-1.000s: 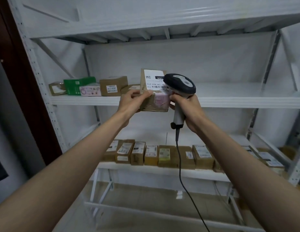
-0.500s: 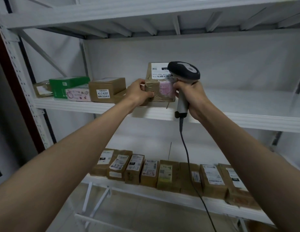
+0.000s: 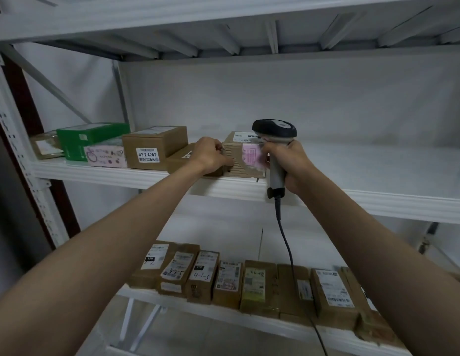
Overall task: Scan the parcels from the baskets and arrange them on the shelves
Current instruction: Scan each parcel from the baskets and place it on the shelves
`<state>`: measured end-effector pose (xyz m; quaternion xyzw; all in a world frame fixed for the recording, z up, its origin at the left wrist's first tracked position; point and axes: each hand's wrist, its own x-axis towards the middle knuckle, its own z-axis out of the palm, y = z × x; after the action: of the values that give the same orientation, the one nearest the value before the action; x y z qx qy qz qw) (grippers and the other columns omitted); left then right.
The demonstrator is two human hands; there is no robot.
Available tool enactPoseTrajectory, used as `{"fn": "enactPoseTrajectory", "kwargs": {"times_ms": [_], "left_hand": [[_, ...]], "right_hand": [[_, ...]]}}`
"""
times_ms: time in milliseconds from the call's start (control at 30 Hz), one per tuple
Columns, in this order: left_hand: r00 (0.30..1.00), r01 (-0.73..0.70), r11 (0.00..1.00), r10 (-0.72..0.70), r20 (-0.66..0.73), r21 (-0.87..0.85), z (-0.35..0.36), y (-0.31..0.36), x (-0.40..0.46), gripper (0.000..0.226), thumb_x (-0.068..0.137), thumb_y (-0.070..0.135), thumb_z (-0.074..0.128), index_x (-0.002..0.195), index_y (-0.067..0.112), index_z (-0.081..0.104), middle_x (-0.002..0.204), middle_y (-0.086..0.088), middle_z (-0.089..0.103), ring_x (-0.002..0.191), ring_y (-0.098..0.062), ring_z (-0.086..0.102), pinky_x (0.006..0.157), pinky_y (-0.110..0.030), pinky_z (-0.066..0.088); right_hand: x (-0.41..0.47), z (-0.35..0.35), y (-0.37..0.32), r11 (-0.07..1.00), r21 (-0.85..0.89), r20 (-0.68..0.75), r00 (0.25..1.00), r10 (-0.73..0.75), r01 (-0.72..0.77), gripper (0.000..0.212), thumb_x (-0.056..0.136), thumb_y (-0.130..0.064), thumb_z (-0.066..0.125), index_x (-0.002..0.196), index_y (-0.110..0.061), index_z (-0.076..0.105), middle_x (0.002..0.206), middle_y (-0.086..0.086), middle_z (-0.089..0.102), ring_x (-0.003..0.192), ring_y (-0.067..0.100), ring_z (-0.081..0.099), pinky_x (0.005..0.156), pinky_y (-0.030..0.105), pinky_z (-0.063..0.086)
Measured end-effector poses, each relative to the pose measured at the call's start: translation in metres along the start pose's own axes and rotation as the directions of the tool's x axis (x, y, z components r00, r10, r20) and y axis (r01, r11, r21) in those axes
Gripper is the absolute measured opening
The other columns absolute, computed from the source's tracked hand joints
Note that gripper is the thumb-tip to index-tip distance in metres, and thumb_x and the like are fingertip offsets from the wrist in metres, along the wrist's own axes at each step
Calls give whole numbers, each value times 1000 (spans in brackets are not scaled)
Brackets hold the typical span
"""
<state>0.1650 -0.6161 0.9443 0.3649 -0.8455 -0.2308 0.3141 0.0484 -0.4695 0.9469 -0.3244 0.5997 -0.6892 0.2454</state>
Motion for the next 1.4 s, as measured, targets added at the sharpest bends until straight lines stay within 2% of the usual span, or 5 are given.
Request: {"fn": "enactPoseTrajectory", "kwargs": {"times_ms": [433,600,900,1167,1400], "left_hand": [[996,-30,999,32,-88,26,-2,2,-15,59,76,24,85,127,7,62,127,-15,58,111,-29,59,86,-34,50],[988,-68,997,62,-143,-35,-2,1,-38,54,77,19,85,119,11,52,127,-11,44,108,-25,54,84,-32,49],[984,-91,972,54,-173,-216,6,-12,-88,44,77,23,79,101,17,42,116,-12,54,101,-26,54,75,-29,37],[947,-179,937,246,206,-299,61,-9,-204,23,85,18,73,82,19,50,81,3,54,76,-15,52,67,-28,44],[636,-212,936,351,687,-281,144,-15,-338,13,87,17,72,91,12,61,86,-2,63,80,-18,59,72,-31,50]], "right_hand": [[-29,-5,6,997,-2,168,983,-77,79,40,89,9,58,128,2,61,125,23,67,106,29,63,90,44,53],[-64,-7,6,997,-11,71,994,-82,83,26,87,4,63,109,-9,68,91,5,71,77,12,64,63,26,55],[-146,-18,39,1000,12,-180,983,30,-29,36,88,1,64,124,-2,62,97,9,54,93,22,52,93,51,58],[-253,-32,90,990,100,-323,938,128,-101,35,89,3,64,123,-4,61,103,14,61,96,25,61,87,50,61],[-382,-66,164,956,210,-546,786,290,-207,16,90,5,60,101,-7,61,86,10,60,77,19,61,79,43,61]]}}
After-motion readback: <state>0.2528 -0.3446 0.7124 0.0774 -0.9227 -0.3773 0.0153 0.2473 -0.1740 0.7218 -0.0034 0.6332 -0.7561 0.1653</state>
